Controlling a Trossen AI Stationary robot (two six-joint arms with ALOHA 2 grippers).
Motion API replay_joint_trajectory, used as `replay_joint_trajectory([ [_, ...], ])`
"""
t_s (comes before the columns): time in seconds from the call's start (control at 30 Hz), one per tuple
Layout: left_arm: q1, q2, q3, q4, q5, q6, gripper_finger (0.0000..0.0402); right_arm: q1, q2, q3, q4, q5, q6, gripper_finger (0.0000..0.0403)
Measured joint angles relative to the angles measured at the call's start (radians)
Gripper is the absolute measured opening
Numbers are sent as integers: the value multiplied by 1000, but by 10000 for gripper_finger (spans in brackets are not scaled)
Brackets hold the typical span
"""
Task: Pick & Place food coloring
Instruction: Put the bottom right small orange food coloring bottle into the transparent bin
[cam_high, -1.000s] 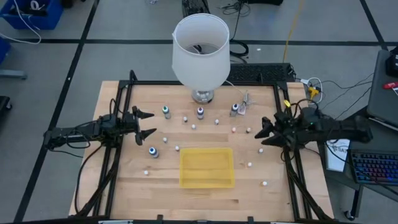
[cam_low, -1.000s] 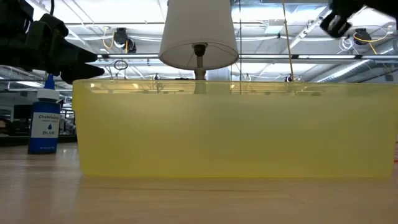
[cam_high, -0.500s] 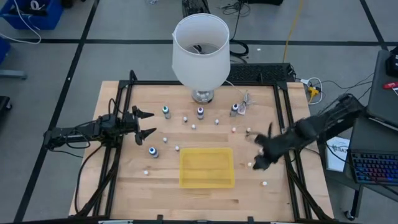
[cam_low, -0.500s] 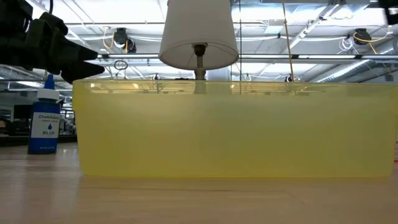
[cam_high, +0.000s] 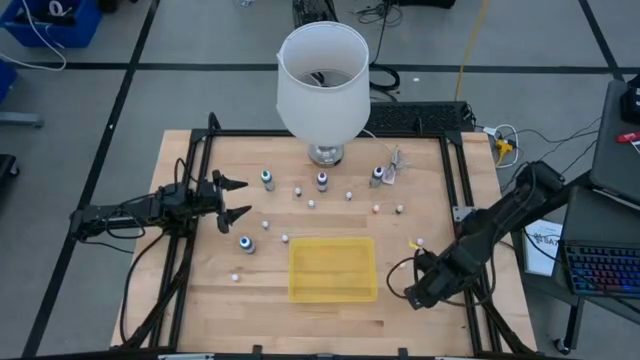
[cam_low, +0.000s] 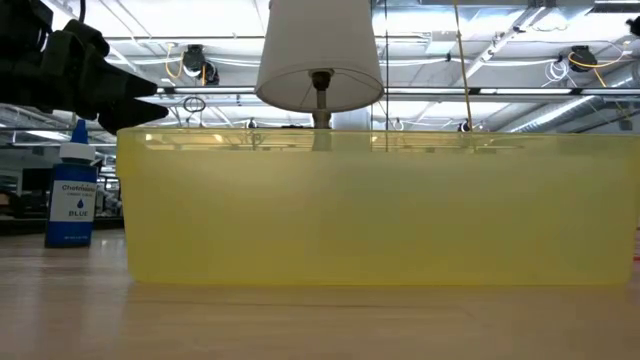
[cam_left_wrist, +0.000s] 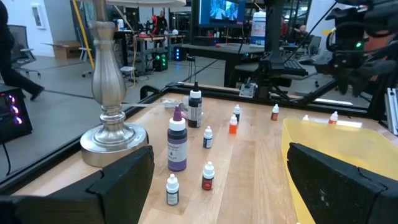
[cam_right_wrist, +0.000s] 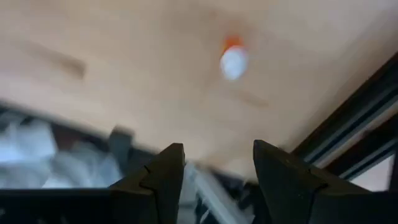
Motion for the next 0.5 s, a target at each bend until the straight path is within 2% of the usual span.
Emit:
replay_joint_trajectory([
  [0.13,0,0,0,0,0,0,365,8,43,0,-36,50,3,180],
  [0.4,0,0,0,0,0,0,365,9,152,0,-41,62,-9,180],
  [0.5,0,0,0,0,0,0,365,13,177,0,-42,118,-12,180],
])
